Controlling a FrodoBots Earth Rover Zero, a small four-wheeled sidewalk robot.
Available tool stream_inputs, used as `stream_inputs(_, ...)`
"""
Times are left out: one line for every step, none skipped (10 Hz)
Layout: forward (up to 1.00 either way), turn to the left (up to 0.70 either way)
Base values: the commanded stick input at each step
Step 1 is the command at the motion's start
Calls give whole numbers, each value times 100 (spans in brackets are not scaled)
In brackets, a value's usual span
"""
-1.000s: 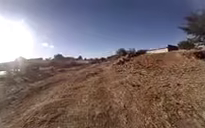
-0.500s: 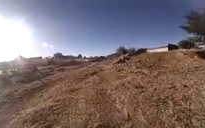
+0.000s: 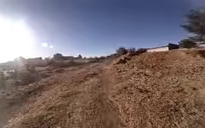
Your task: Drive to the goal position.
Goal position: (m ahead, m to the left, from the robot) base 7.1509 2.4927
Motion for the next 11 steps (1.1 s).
stream_inputs(50, -20)
stream_inputs(50, -50)
stream_inputs(50, -27)
stream_inputs(50, 0)
stream_inputs(50, 0)
stream_inputs(50, 0)
stream_inputs(50, 0)
stream_inputs(50, 0)
stream_inputs(50, 0)
stream_inputs(50, 0)
stream_inputs(50, 0)
